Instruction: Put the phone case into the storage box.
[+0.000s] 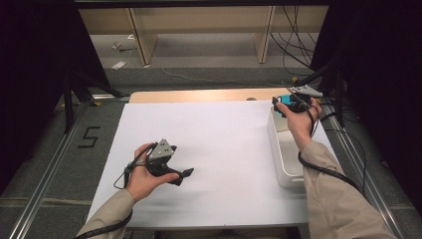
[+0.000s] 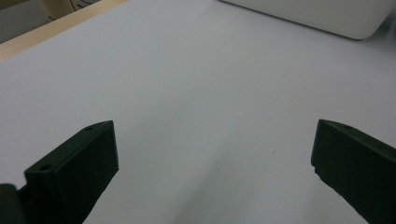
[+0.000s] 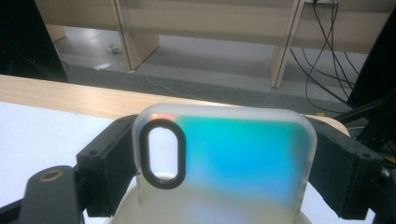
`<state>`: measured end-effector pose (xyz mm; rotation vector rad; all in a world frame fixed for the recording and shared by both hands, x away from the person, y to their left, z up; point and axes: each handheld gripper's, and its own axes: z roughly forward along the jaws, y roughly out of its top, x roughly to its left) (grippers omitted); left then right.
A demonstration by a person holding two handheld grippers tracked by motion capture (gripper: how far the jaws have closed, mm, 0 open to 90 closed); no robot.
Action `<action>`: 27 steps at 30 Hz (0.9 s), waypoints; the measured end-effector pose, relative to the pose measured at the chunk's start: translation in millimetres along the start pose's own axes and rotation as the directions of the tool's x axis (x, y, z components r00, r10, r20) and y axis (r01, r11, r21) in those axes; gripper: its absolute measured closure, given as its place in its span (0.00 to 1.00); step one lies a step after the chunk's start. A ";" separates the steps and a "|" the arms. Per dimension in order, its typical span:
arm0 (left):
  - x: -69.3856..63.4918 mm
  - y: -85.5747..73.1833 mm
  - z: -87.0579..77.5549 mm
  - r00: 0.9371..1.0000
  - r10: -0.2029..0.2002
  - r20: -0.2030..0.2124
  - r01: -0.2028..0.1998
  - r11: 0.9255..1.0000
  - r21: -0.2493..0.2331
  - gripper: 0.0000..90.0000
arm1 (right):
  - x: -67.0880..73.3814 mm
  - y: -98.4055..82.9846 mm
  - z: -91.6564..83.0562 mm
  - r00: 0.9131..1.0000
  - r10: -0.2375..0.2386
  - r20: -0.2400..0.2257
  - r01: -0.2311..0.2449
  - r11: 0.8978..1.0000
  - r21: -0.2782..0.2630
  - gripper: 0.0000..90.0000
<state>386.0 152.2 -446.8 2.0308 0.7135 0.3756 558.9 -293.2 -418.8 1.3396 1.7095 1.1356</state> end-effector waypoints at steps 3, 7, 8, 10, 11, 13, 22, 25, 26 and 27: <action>0.2 0.2 -0.2 1.000 0.003 -0.001 -0.003 1.000 -0.001 0.00 | 0.3 -1.4 0.8 1.000 -0.002 0.000 0.002 1.000 0.009 0.20; 0.1 0.1 -0.2 1.000 0.002 -0.001 -0.002 1.000 0.000 0.00 | 0.9 -2.3 1.7 1.000 -0.004 0.002 0.004 1.000 0.007 0.20; 0.1 0.1 -0.2 1.000 0.002 -0.001 -0.002 1.000 0.000 0.00 | 1.0 -2.4 1.7 1.000 -0.004 0.003 0.004 1.000 0.007 0.20; 0.2 0.2 -0.3 1.000 0.004 -0.002 -0.004 1.000 0.000 0.00 | 0.8 -2.5 1.8 1.000 -0.004 0.003 0.004 1.000 0.006 0.20; 0.1 0.2 -0.3 1.000 0.003 -0.002 -0.003 1.000 -0.001 0.00 | 0.8 -2.5 1.8 1.000 -0.004 0.003 0.004 1.000 0.006 0.20; 0.2 0.1 -0.3 1.000 0.003 -0.002 -0.003 1.000 -0.001 0.00 | 0.8 -2.5 1.8 1.000 -0.004 0.003 0.004 1.000 0.006 0.20; 0.1 0.2 -0.3 1.000 0.004 -0.001 -0.004 1.000 0.002 0.00 | 1.1 -2.9 2.3 1.000 -0.003 0.008 0.003 1.000 0.003 0.19; -0.1 0.1 -0.2 1.000 0.001 -0.001 -0.001 1.000 0.000 0.00 | 1.1 -2.9 2.7 1.000 -0.008 0.016 0.007 1.000 0.005 0.15; -0.1 0.1 -0.2 1.000 0.001 -0.001 -0.001 1.000 0.000 0.00 | 1.0 -2.8 2.7 1.000 -0.005 0.020 0.005 1.000 0.007 0.13; 0.0 0.2 -0.4 1.000 0.003 0.000 -0.003 1.000 0.002 0.00 | 0.7 -2.9 2.9 1.000 -0.003 0.026 0.002 1.000 0.011 0.09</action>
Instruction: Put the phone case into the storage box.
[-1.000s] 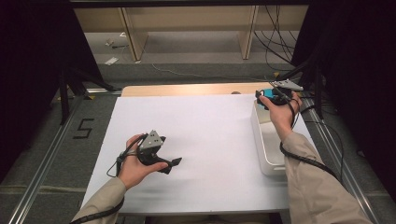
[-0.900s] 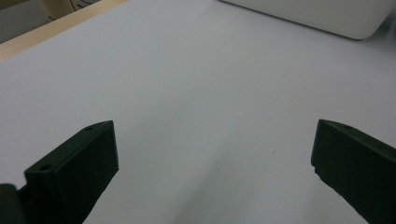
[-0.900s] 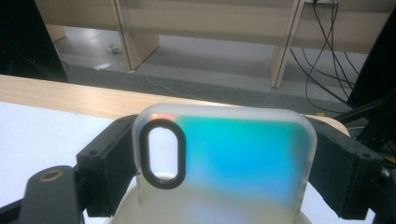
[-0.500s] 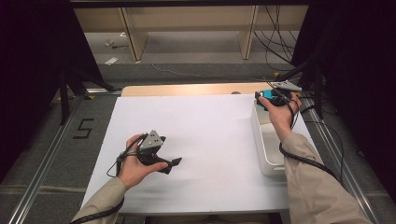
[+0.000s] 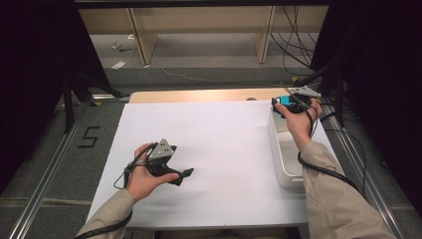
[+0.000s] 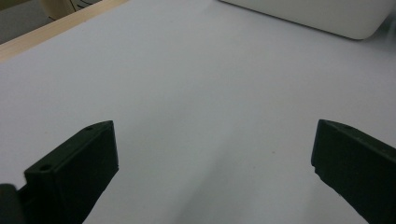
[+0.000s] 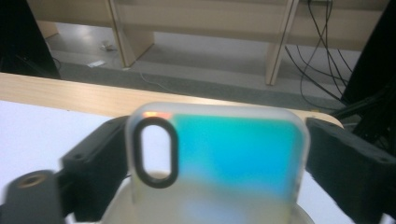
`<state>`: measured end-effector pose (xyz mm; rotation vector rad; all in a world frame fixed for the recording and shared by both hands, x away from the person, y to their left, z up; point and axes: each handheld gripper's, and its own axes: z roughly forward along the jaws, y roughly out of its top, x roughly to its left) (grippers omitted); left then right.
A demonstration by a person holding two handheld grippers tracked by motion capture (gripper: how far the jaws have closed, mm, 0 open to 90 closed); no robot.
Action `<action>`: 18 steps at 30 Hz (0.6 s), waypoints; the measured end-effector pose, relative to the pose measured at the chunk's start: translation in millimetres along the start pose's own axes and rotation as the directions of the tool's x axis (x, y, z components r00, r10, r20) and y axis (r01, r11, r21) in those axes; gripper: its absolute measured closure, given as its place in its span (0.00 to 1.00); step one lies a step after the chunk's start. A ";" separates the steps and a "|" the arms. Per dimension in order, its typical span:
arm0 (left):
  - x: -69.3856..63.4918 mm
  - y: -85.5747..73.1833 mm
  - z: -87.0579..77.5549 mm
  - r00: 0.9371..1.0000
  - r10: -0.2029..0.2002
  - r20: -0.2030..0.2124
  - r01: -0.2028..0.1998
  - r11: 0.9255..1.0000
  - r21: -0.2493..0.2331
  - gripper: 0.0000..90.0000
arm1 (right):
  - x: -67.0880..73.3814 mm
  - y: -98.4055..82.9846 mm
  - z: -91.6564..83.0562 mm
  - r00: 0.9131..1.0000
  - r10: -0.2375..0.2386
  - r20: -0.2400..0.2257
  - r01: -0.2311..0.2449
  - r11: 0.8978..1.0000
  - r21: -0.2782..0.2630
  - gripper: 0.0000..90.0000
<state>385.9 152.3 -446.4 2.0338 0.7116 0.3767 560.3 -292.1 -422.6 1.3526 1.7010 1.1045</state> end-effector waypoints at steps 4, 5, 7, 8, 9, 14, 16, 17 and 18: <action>-0.1 0.0 0.1 1.000 0.002 0.000 -0.002 1.000 0.001 0.00 | -1.3 -0.8 0.4 1.000 0.021 0.004 -0.021 1.000 0.008 0.04; -0.2 0.0 0.1 1.000 0.002 0.000 -0.002 1.000 0.001 0.00 | -1.4 -0.8 0.4 1.000 0.022 0.001 -0.022 1.000 0.009 0.04; -0.1 0.1 0.1 1.000 0.002 -0.001 -0.002 1.000 0.001 0.00 | -1.5 -0.6 0.3 1.000 0.027 -0.004 -0.027 1.000 0.013 0.04; -0.1 0.1 0.1 1.000 0.002 0.000 -0.002 1.000 0.001 0.00 | -1.5 -0.6 0.3 1.000 0.026 -0.005 -0.026 1.000 0.014 0.04; -0.1 0.0 0.1 1.000 0.002 0.000 -0.002 1.000 0.000 0.00 | -1.5 -0.5 0.2 1.000 0.027 -0.006 -0.027 1.000 0.014 0.04; -0.1 0.0 0.0 1.000 0.001 0.000 -0.001 1.000 0.000 0.00 | -1.0 1.8 -1.3 0.999 0.030 -0.016 -0.030 1.000 0.000 0.04; -0.2 0.1 0.1 1.000 0.003 0.000 -0.003 1.000 0.001 0.00 | -1.0 2.4 -1.7 1.000 0.024 -0.014 -0.024 1.000 -0.005 0.04; -0.2 0.1 0.0 1.000 0.003 0.000 -0.003 1.000 0.001 0.00 | -1.2 2.3 -1.6 1.000 0.026 -0.015 -0.026 1.000 -0.008 0.04; -0.2 0.1 0.0 1.000 0.003 0.000 -0.003 1.000 0.001 0.00 | -1.2 2.1 -1.6 1.000 0.027 -0.015 -0.027 1.000 -0.006 0.04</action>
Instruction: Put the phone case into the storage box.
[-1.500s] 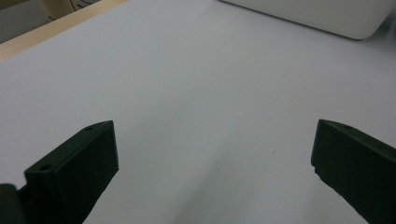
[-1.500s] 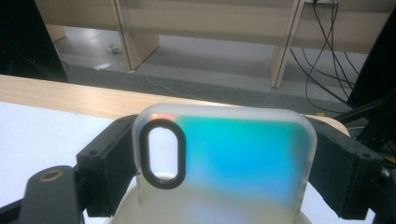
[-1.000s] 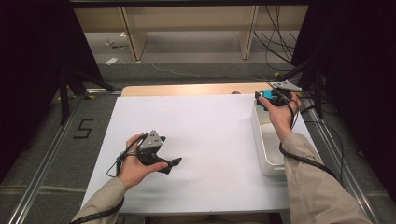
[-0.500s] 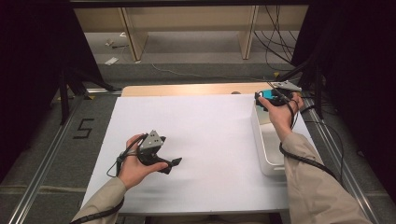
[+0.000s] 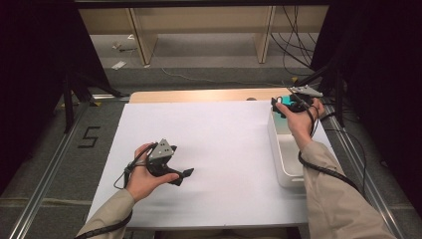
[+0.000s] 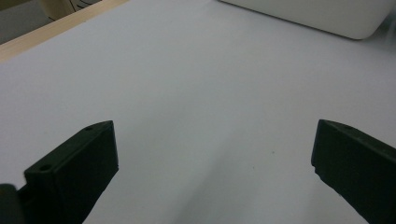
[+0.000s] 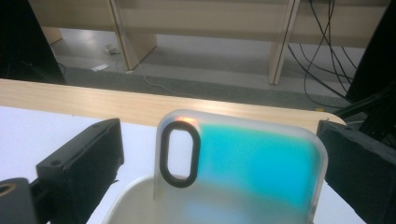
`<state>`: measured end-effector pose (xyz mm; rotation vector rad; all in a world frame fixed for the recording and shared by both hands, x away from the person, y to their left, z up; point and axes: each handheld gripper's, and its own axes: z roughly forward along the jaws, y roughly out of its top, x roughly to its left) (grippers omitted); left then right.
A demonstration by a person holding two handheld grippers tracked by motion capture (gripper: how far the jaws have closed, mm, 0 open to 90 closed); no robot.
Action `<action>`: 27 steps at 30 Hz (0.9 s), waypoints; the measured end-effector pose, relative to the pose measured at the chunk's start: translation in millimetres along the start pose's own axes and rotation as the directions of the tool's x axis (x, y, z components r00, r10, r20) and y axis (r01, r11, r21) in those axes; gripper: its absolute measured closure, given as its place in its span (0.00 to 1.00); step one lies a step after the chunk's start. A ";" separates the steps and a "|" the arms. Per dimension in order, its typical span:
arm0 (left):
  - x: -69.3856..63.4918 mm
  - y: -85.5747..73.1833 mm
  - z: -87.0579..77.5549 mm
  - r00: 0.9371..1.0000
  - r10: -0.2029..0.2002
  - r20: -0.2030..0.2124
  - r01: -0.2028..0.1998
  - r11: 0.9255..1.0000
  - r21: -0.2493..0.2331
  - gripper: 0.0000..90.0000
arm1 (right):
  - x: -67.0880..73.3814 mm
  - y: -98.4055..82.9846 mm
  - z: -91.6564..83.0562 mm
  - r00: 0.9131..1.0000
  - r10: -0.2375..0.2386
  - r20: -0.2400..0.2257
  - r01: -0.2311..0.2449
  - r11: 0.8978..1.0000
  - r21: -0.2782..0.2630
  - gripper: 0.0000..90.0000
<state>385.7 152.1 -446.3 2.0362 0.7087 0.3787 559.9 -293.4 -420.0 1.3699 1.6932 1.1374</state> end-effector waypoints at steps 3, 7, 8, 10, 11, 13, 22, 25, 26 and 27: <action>0.1 0.0 0.0 1.000 -0.001 0.000 0.001 1.000 0.000 0.00 | 0.3 0.3 0.0 1.000 -0.005 -0.004 0.005 1.000 -0.004 0.04; 0.1 -0.1 0.1 1.000 -0.001 0.000 0.001 1.000 0.000 0.00 | 1.4 2.4 -1.7 1.000 -0.011 -0.003 0.011 1.000 -0.011 0.04; 0.0 -0.1 0.2 1.000 -0.001 0.000 0.001 1.000 0.000 0.00 | 1.4 3.1 -2.2 1.000 -0.016 0.000 0.016 1.000 -0.014 0.04; -0.1 -0.1 0.2 1.000 0.000 -0.001 0.000 1.000 0.001 0.00 | 2.1 4.6 -3.4 1.000 -0.017 0.003 0.017 1.000 -0.021 0.04; -0.1 -0.1 0.1 1.000 0.001 0.000 -0.001 1.000 0.001 0.00 | 2.0 6.1 -4.6 1.000 -0.022 0.002 0.022 0.999 -0.028 0.04; -0.1 0.0 0.0 1.000 0.000 0.000 0.000 1.000 0.001 0.00 | 2.5 8.9 -6.9 1.000 -0.029 0.005 0.029 0.999 -0.042 0.04; -0.3 0.0 -0.5 1.000 -0.001 -0.001 0.001 1.000 0.001 0.00 | 9.9 16.3 -17.8 0.998 -0.046 -0.041 0.044 0.997 -0.061 0.06; -0.3 0.1 -0.9 1.000 -0.002 -0.001 0.002 1.000 0.003 0.00 | 13.6 17.2 -20.9 0.997 -0.055 -0.060 0.051 0.997 -0.060 0.08; -0.3 0.1 -1.2 1.000 -0.002 -0.002 0.002 1.000 0.003 0.00 | 14.8 17.1 -21.6 0.996 -0.054 -0.067 0.050 0.997 -0.060 0.09; -0.3 0.2 -1.4 1.000 -0.003 -0.002 0.003 1.000 0.003 0.00 | 16.6 17.0 -23.0 0.995 -0.058 -0.077 0.054 0.997 -0.058 0.09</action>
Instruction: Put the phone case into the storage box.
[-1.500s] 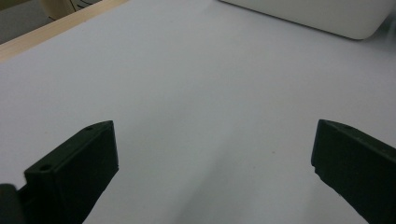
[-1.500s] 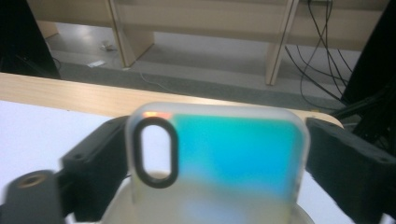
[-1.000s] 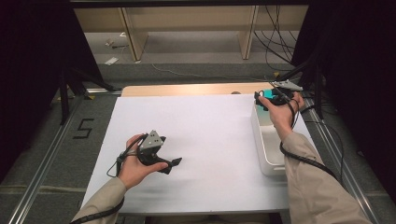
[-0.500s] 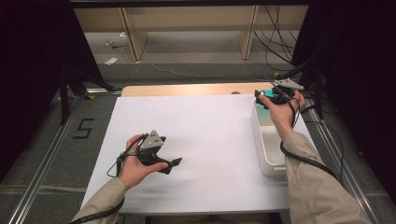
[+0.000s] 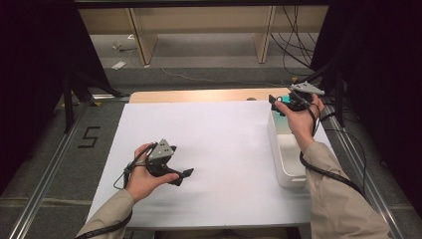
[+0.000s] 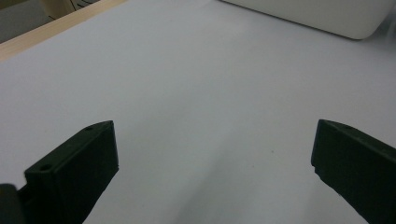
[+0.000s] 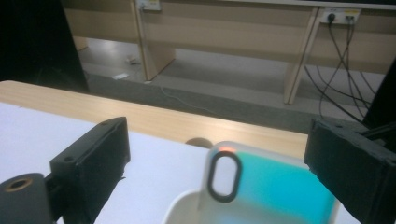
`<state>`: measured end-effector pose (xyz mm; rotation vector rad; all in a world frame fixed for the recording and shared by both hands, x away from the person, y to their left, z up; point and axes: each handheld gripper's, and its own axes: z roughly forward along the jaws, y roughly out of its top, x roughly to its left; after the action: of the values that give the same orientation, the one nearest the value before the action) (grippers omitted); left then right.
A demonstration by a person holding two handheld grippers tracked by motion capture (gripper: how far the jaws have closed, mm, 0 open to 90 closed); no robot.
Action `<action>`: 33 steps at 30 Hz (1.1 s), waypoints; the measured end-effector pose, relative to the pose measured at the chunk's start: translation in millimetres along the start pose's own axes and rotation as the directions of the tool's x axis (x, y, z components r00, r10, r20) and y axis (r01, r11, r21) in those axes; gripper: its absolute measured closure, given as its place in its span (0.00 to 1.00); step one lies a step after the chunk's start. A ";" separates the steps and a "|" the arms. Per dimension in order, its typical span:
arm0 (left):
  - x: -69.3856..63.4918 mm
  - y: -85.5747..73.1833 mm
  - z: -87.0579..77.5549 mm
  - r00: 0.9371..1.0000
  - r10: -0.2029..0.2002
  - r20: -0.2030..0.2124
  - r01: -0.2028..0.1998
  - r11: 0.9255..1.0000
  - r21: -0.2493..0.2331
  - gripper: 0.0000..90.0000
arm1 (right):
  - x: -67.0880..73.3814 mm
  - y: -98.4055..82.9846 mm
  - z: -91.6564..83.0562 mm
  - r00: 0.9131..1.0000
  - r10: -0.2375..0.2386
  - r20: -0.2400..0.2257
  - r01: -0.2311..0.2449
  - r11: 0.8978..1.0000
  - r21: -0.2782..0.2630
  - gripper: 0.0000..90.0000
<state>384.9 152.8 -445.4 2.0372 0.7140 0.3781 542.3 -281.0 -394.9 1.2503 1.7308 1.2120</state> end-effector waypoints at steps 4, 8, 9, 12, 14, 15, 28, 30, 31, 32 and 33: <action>0.1 0.2 -0.5 1.000 0.000 -0.001 0.000 1.000 -0.003 0.00 | 8.0 -0.2 -6.4 0.999 -0.018 -0.051 0.018 1.000 0.016 0.12; 0.0 0.3 -0.3 1.000 0.000 -0.002 0.000 1.000 -0.001 0.00 | 18.3 -1.7 -19.6 0.991 -0.058 -0.117 0.061 0.998 0.025 0.14; -0.2 0.5 0.0 1.000 -0.001 -0.002 0.001 1.000 -0.003 0.00 | 20.1 -2.2 -22.2 0.990 -0.064 -0.126 0.067 0.997 0.026 0.14; -1.1 0.8 0.1 1.000 0.002 -0.001 -0.002 1.000 -0.004 0.00 | 28.2 -4.1 -32.9 0.980 -0.077 -0.184 0.083 0.996 0.025 0.16; -1.2 1.0 0.2 1.000 0.003 -0.001 -0.003 1.000 -0.005 0.00 | 32.7 -5.7 -38.4 0.974 -0.073 -0.215 0.079 0.997 0.021 0.16; -1.2 1.1 0.0 1.000 0.004 -0.001 -0.004 1.000 -0.003 0.00 | 35.5 -6.3 -41.3 0.972 -0.075 -0.225 0.081 0.997 0.019 0.16; -1.8 1.6 -0.1 1.000 0.004 -0.001 -0.004 1.000 -0.003 0.00 | 60.0 -17.9 -78.6 0.929 -0.120 -0.349 0.131 0.991 0.007 0.17; -1.8 1.7 -0.4 1.000 0.005 -0.001 -0.005 1.000 -0.004 0.00 | 62.0 -19.8 -83.3 0.924 -0.116 -0.365 0.128 0.992 0.008 0.17; -1.7 1.6 -0.4 1.000 0.004 -0.001 -0.004 1.000 -0.004 0.00 | 62.7 -20.7 -85.6 0.921 -0.118 -0.371 0.130 0.991 0.007 0.17; -1.6 1.5 -0.5 1.000 0.003 -0.001 -0.003 1.000 -0.004 0.00 | 63.6 -21.7 -88.5 0.919 -0.125 -0.373 0.137 0.991 0.005 0.17; -1.5 1.4 -0.4 1.000 0.002 -0.001 -0.002 1.000 -0.004 0.00 | 64.1 -22.2 -90.2 0.917 -0.126 -0.378 0.138 0.990 0.005 0.17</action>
<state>383.9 151.6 -444.0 2.0342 0.7110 0.3813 434.5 -249.1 -385.1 0.9393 2.0799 1.4171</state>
